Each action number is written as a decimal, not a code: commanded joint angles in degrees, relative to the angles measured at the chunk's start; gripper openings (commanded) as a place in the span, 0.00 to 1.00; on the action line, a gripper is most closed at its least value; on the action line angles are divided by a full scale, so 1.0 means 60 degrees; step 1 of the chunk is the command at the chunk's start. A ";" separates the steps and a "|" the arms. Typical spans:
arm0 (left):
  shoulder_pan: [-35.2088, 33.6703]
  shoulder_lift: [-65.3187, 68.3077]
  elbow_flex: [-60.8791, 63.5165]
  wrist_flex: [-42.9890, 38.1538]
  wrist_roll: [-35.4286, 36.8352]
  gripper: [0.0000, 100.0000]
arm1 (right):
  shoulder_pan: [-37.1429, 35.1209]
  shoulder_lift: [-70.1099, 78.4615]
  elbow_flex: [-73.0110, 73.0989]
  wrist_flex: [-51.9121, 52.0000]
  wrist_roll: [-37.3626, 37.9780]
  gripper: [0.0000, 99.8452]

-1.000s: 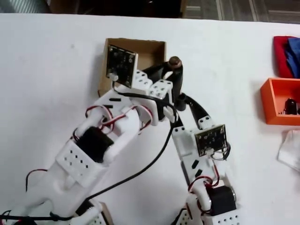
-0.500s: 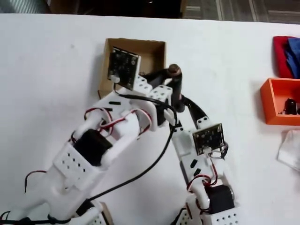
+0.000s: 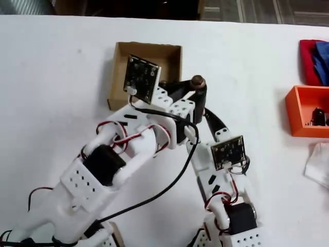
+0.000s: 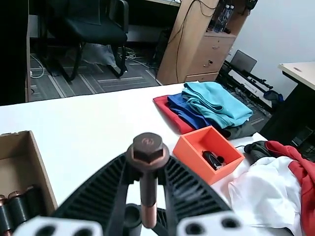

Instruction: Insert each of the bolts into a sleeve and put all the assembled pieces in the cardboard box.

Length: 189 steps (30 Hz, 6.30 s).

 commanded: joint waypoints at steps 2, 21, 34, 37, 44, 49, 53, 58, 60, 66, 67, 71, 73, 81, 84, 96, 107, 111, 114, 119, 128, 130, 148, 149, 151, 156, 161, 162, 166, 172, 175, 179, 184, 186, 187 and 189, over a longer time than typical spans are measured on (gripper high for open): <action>-0.0234 -0.0161 -0.0462 -0.0601 0.0000 0.02 | 0.0081 -0.0051 -0.0147 -0.0344 0.0015 0.02; -0.0571 -0.0132 -0.0344 -0.0571 0.0000 0.02 | 0.0081 -0.0051 -0.0147 -0.0315 0.0029 0.02; -0.0527 -0.0147 0.0447 -0.0601 0.0000 0.02 | 0.0081 -0.0051 -0.0161 -0.0315 0.0015 0.02; -0.0527 -0.0147 0.0447 -0.0601 0.0015 0.02 | 0.0081 -0.0051 -0.0161 -0.0315 0.0015 0.02; -0.0513 -0.0132 0.0740 -0.0586 0.0015 0.02 | 0.0081 -0.0051 -0.0161 -0.0330 0.0000 0.02; -0.0190 -0.0132 0.1092 -0.0601 0.0015 0.03 | 0.0081 -0.0051 -0.0161 -0.0330 0.0000 0.02; -0.0234 -0.0132 0.1092 -0.0601 0.0000 0.03 | 0.0081 -0.0051 -0.0161 -0.0330 0.0000 0.02; -0.0190 -0.0117 0.1106 -0.0586 0.0000 0.03 | 0.0081 -0.0051 -0.0161 -0.0330 0.0000 0.02; -0.0176 -0.0103 0.1106 -0.0601 -0.0088 0.03 | 0.0081 -0.0051 -0.0161 -0.0330 0.0000 0.02; -0.0161 0.0586 0.1018 -0.0601 -0.1319 0.03 | 0.0066 -0.0051 -0.0161 -0.0330 0.0000 0.02; -0.0147 0.0674 0.1018 -0.0586 -0.1319 0.03 | 0.0081 -0.0051 -0.0161 -0.0330 0.0000 0.02; -0.0147 0.0791 0.1018 -0.0527 -0.1333 0.03 | 0.0081 -0.0051 -0.0161 -0.0330 0.0000 0.02; -0.0147 0.0777 0.1018 -0.0527 -0.1348 0.03 | 0.0081 -0.0051 -0.0161 -0.0330 0.0000 0.02; -0.0161 0.0762 0.0388 0.0923 -0.1304 0.13 | 0.0081 -0.0051 -0.0161 -0.0330 0.0000 0.02; -0.0234 0.0762 -0.0066 0.1670 -0.1363 0.13 | 0.0081 -0.0051 -0.0161 -0.0330 0.0000 0.02; -0.0249 0.0747 -0.0462 0.2256 -0.1377 0.13 | 0.0081 -0.0051 -0.0161 -0.0330 0.0015 0.02; -0.0645 -0.0103 -0.0447 0.2828 -0.1363 0.21 | 0.0081 -0.0051 -0.0161 -0.0330 0.0015 0.02; -0.0718 -0.0586 -0.0447 0.3194 -0.1363 0.21 | 0.0081 -0.0051 -0.0161 -0.0330 0.0015 0.02; -0.0733 -0.1231 -0.0491 0.3121 -0.1377 0.21 | 0.0081 -0.0051 -0.0161 -0.0330 0.0015 0.02; -0.1861 -0.2139 -0.0740 0.3194 -0.2535 0.13 | 0.0095 -0.0051 -0.0176 -0.0330 0.0000 0.02; -0.8044 -0.3487 0.1048 0.4396 -0.4176 0.03 | 0.0066 0.0535 -0.2505 -0.0227 -0.1040 0.02; -0.9143 -0.3824 0.2264 0.4469 -0.4220 0.03 | 0.0037 0.1560 -0.3194 -0.0227 -0.1245 0.02; -1.2352 -0.4894 0.9868 0.2256 -0.6447 0.03 | -0.1092 1.9216 -1.8637 0.4359 -0.4440 0.02; -1.2352 -0.4894 0.9868 0.2256 -0.6447 0.03 | -0.1092 2.0095 -1.9619 0.4725 -0.4615 0.02; -1.2337 -0.4894 0.9883 0.2242 -0.6403 0.03 | -0.1092 2.1722 -2.1568 0.5399 -0.4923 0.02; -1.2293 -0.4894 0.9971 0.2256 -0.6418 0.03 | -0.1165 2.5223 -2.5729 0.6278 -0.5333 0.02; -1.2293 -0.4894 0.9971 0.2256 -0.6418 0.03 | -0.1370 2.7685 -2.8308 0.6234 -0.5348 0.02; -1.2293 -0.4894 0.9971 0.2256 -0.6418 0.03 | -0.1414 2.7993 -2.8571 0.6234 -0.5348 0.02; -1.2293 -0.4894 0.9971 0.2256 -0.6418 0.03 | -0.1604 2.8608 -2.8703 0.6147 -0.5348 0.02; -1.2293 -0.4894 0.9971 0.2256 -0.6418 0.03 | -0.1663 2.8916 -2.8703 0.6117 -0.5348 0.02; -1.2293 -0.4894 0.9971 0.2256 -0.6418 0.03 | -0.1663 2.9092 -2.8703 0.6161 -0.5348 0.02; -1.2293 -0.4894 0.9971 0.2242 -0.6418 0.03 | -0.1663 2.9326 -2.8703 0.6176 -0.5348 0.02; -1.2293 -0.4894 0.9971 0.2242 -0.6418 0.03 | -0.1678 2.9355 -2.8689 0.6352 -0.5348 0.02; -1.2293 -0.4894 0.9971 0.2242 -0.6418 0.03 | -0.1780 2.9355 -2.8689 0.6527 -0.5348 0.02; -1.2293 -0.4894 0.9971 0.2242 -0.6418 0.03 | -0.1810 2.9370 -2.8689 0.6615 -0.5348 0.02; -1.2293 -0.4894 0.9971 0.2242 -0.6418 0.03 | -0.1897 2.9370 -2.8689 0.6703 -0.5348 0.02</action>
